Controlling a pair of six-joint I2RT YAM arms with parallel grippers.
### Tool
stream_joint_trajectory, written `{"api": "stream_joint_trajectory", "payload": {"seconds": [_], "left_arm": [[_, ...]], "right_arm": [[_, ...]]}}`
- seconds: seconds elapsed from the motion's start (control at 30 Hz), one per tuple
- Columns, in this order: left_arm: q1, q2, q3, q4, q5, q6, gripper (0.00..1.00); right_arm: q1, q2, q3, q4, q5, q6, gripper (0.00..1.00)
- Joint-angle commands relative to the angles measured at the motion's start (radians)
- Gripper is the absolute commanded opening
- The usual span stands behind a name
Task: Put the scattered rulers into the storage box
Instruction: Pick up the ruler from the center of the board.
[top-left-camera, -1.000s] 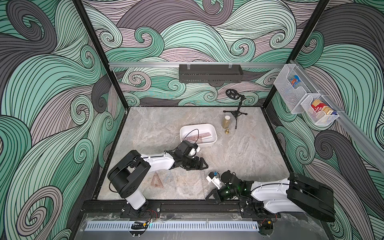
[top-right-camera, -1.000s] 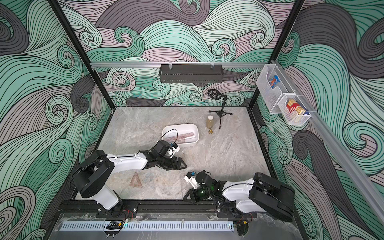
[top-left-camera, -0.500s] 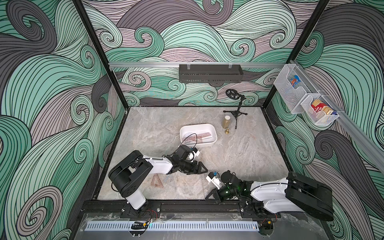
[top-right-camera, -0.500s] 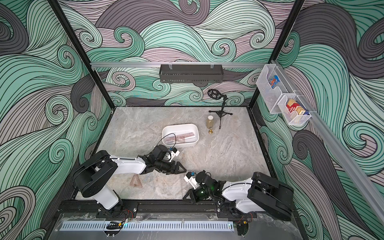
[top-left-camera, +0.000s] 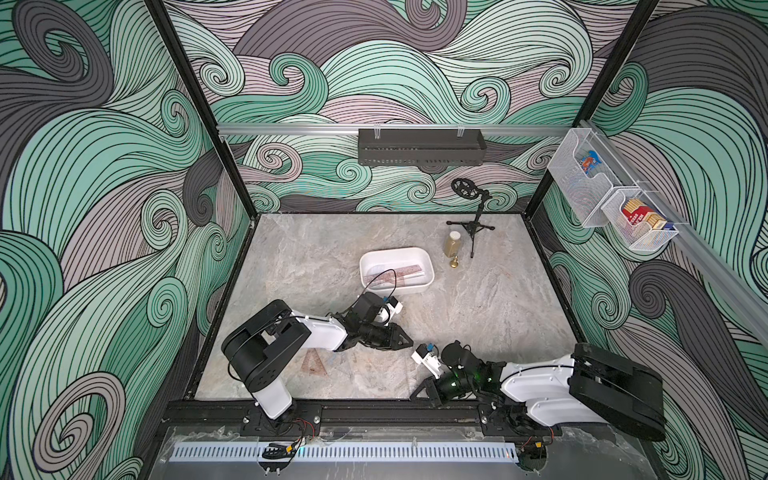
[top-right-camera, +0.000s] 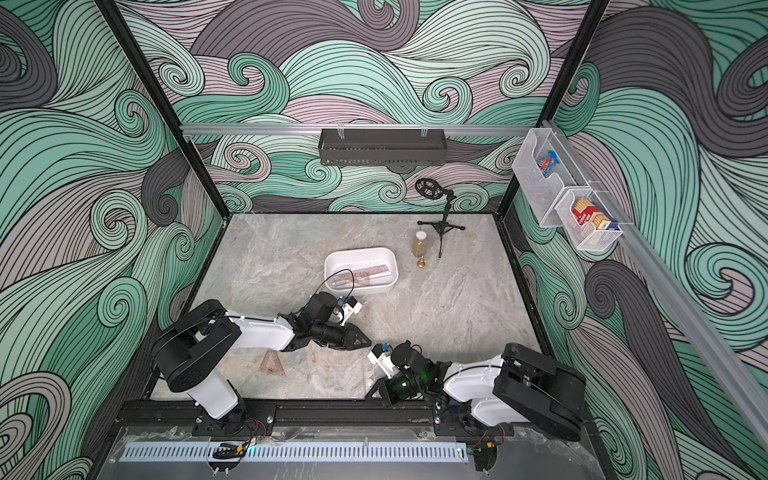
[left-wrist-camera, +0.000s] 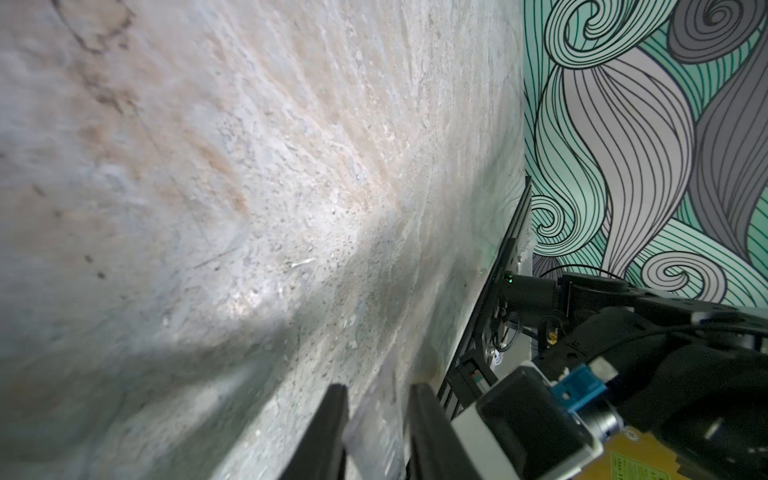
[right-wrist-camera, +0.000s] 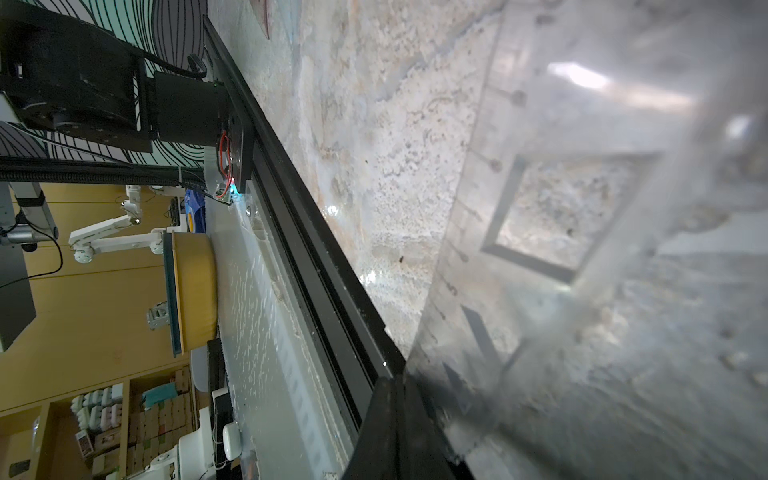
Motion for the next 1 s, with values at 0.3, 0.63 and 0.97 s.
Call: {"api": "stream_joint_trajectory", "payload": {"seconds": [0.3,0.63,0.97], "left_arm": [[-0.004,-0.028,-0.023,0.078,0.024,-0.013,0.00],[0.073,-0.117,0.004,0.099,0.123,-0.037,0.00],[0.214,-0.232,0.064,0.097,0.334,-0.038,0.00]], "right_arm": [[-0.006,-0.032,-0.011,-0.143,0.038,-0.020,0.07],[-0.321,-0.394,0.172,-0.496,-0.045,-0.200,0.42],[-0.501,-0.131,0.394,-0.442,-0.285,-0.343,0.60]]}}
